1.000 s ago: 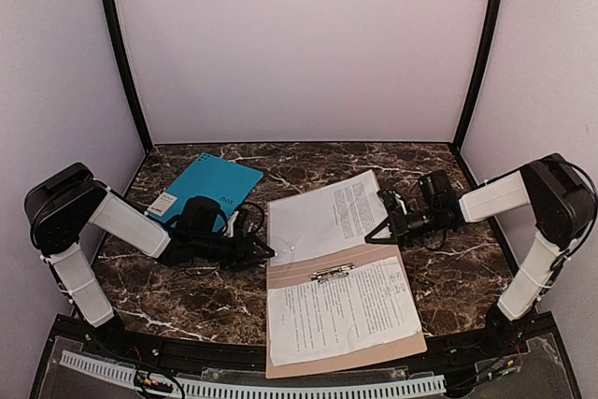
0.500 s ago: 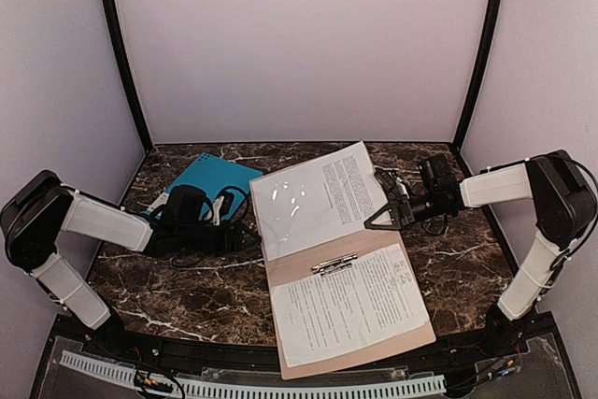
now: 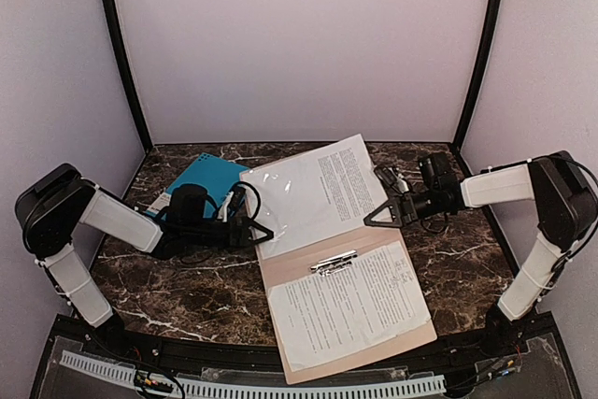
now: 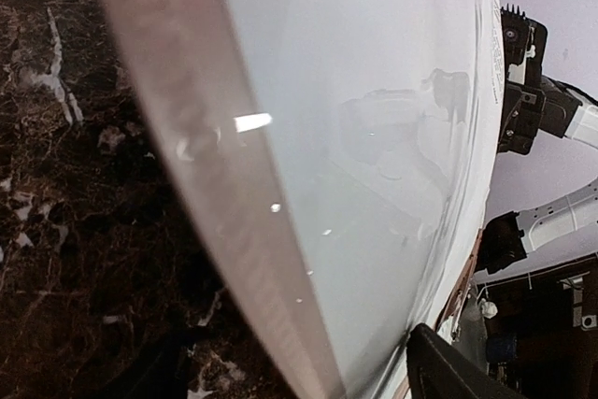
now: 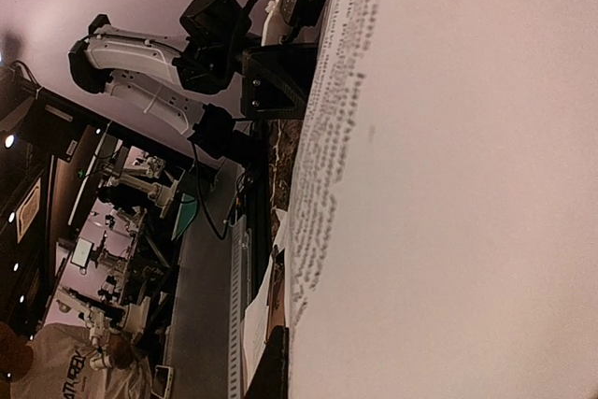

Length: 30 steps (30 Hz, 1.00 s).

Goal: Put the files into the folder
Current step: Pass from the right arm to the left, then close the folder with files at the center of the board.

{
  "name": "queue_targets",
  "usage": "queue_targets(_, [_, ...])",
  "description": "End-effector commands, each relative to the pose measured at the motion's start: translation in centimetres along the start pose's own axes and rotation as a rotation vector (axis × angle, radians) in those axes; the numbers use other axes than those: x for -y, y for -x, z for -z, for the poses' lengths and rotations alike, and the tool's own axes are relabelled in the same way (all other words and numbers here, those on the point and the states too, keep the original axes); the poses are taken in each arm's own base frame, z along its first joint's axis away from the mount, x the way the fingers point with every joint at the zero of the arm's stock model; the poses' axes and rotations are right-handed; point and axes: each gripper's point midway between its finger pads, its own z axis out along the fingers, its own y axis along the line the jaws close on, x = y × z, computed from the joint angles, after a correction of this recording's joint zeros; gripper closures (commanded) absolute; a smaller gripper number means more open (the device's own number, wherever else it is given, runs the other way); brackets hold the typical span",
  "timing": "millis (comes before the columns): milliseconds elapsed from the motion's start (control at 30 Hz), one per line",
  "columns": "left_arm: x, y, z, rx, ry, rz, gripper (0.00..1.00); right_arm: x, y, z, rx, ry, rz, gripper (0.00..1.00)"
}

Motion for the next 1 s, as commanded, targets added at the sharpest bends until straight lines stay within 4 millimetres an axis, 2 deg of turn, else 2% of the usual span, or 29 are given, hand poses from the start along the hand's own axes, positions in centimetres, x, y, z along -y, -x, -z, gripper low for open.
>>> queue_targets(0, [3.4, 2.2, -0.1, 0.041, -0.139, -0.1, 0.26, -0.9, 0.0, -0.4, -0.012, 0.064, 0.022, 1.0])
queue_targets(200, [4.6, 2.9, 0.2, 0.048, -0.189, -0.167, 0.49, 0.4, -0.3, -0.6, -0.029, 0.054, -0.038, 1.0])
queue_targets(267, [5.0, 2.9, 0.1, 0.052, -0.22, -0.169, 0.61, 1.0, -0.2, -0.8, -0.032, 0.037, -0.054, 1.0])
queue_targets(300, [5.1, 2.9, 0.1, 0.056, -0.229, -0.169, 0.7, 1.4, -0.2, -0.8, -0.035, 0.021, -0.07, 0.99])
queue_targets(333, [5.1, 2.8, 0.2, 0.063, -0.243, -0.166, 0.75, 1.8, 0.0, -0.8, -0.036, 0.001, -0.083, 0.96])
queue_targets(400, [5.0, 2.8, 0.4, 0.079, -0.243, -0.162, 0.91, 2.9, 0.6, -0.7, -0.033, -0.049, -0.104, 0.87])
queue_targets(467, [4.8, 2.8, 0.7, 0.098, -0.225, -0.163, 0.98, 4.0, 1.1, -0.4, -0.024, -0.1, -0.136, 0.74])
queue_targets(567, [4.3, 2.7, 1.6, 0.126, -0.162, -0.177, 0.99, 5.3, 1.9, 0.4, -0.005, -0.178, -0.161, 0.44])
queue_targets(633, [3.5, 3.0, 2.4, 0.157, -0.084, -0.182, 0.99, 6.0, 2.3, 1.0, 0.006, -0.232, -0.17, 0.29])
queue_targets(667, [2.7, 3.6, 2.8, 0.194, -0.025, -0.181, 0.99, 6.3, 2.4, 1.3, 0.011, -0.262, -0.175, 0.25])
queue_targets(800, [0.4, 4.9, 5.8, 0.302, 0.199, -0.177, 0.99, 7.5, 2.6, 2.5, 0.019, -0.391, -0.187, 0.21])
queue_targets(900, [-1.1, 5.9, 9.1, 0.398, 0.378, -0.174, 0.99, 8.2, 2.6, 3.4, 0.025, -0.492, -0.194, 0.19])
queue_targets(933, [-1.7, 5.5, 9.7, 0.394, 0.418, -0.168, 0.99, 8.4, 2.5, 3.7, 0.029, -0.521, -0.196, 0.19])
queue_targets(967, [-1.6, 6.2, 10.9, 0.443, 0.458, -0.186, 0.99, 8.5, 2.6, 4.0, 0.035, -0.55, -0.195, 0.18])
